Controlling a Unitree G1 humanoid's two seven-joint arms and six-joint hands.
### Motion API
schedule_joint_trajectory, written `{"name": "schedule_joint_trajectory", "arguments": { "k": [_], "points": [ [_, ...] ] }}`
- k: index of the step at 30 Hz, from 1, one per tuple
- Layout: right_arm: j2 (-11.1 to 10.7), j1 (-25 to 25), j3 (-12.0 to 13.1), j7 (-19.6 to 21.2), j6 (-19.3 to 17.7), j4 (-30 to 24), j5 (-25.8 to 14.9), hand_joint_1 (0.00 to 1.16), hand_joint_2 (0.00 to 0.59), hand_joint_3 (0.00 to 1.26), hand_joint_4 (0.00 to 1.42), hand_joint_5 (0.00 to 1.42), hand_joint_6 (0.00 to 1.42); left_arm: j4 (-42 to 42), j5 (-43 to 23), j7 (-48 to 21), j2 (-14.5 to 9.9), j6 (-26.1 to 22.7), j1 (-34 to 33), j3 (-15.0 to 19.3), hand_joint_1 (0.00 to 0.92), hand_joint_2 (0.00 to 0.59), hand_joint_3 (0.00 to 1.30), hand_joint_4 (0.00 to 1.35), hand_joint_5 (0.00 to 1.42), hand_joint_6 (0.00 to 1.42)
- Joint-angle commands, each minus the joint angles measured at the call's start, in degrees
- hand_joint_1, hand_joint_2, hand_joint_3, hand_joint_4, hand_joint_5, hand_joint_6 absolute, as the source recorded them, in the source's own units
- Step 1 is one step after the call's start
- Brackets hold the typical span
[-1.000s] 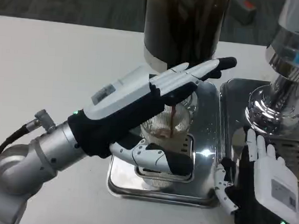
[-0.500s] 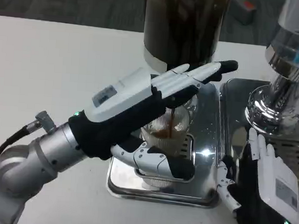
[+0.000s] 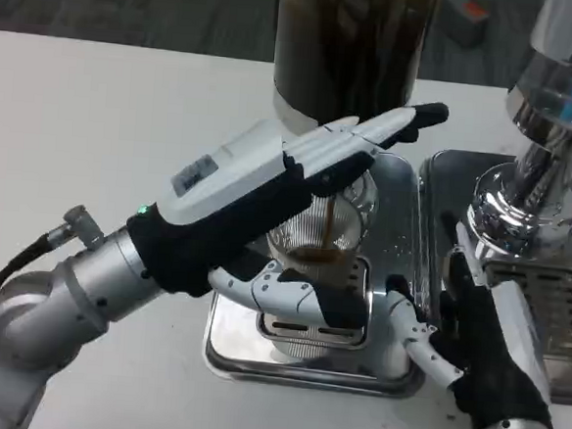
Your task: Grasp the cup under the faucet to collect the drink, then remove the cup.
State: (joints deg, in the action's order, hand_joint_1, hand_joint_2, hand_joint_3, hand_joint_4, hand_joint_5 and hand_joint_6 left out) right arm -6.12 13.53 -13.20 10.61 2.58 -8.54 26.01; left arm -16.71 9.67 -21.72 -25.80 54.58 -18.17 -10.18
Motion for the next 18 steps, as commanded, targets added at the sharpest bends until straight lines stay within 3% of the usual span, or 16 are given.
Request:
{"name": "schedule_joint_trajectory", "arguments": {
  "k": [1, 5, 10, 18],
  "points": [
    [-0.8, -1.8, 0.9, -2.9, -1.9, 1.5, -3.1, 0.5, 0.298, 0.0, 0.0, 0.0, 0.0, -1.1, 1.2, -0.7, -0.5, 0.7, -0.2, -1.0, 0.0, 0.111, 0.0, 0.0, 0.09, 0.09],
    [-1.1, -2.6, 0.8, -4.5, -1.7, 2.2, -4.2, 0.56, 0.244, 0.0, 0.0, 0.0, 0.0, -1.3, 0.6, -0.5, -0.3, 1.0, -0.1, -0.8, 0.0, 0.111, 0.0, 0.0, 0.09, 0.09],
    [-1.9, -4.9, 0.6, -6.3, -1.8, 3.8, -4.3, 0.6, 0.23, 0.0, 0.0, 0.0, 0.0, -1.2, 0.7, -0.5, -0.5, 1.1, -0.2, -0.9, 0.0, 0.111, 0.0, 0.0, 0.09, 0.09],
    [-1.3, -8.6, -0.1, -7.3, -2.7, 7.1, -4.4, 0.62, 0.223, 0.0, 0.0, 0.0, 0.0, -1.0, 1.1, -0.5, -1.1, 0.7, -0.4, -0.6, 0.0, 0.111, 0.0, 0.0, 0.09, 0.08]
  ]
}}
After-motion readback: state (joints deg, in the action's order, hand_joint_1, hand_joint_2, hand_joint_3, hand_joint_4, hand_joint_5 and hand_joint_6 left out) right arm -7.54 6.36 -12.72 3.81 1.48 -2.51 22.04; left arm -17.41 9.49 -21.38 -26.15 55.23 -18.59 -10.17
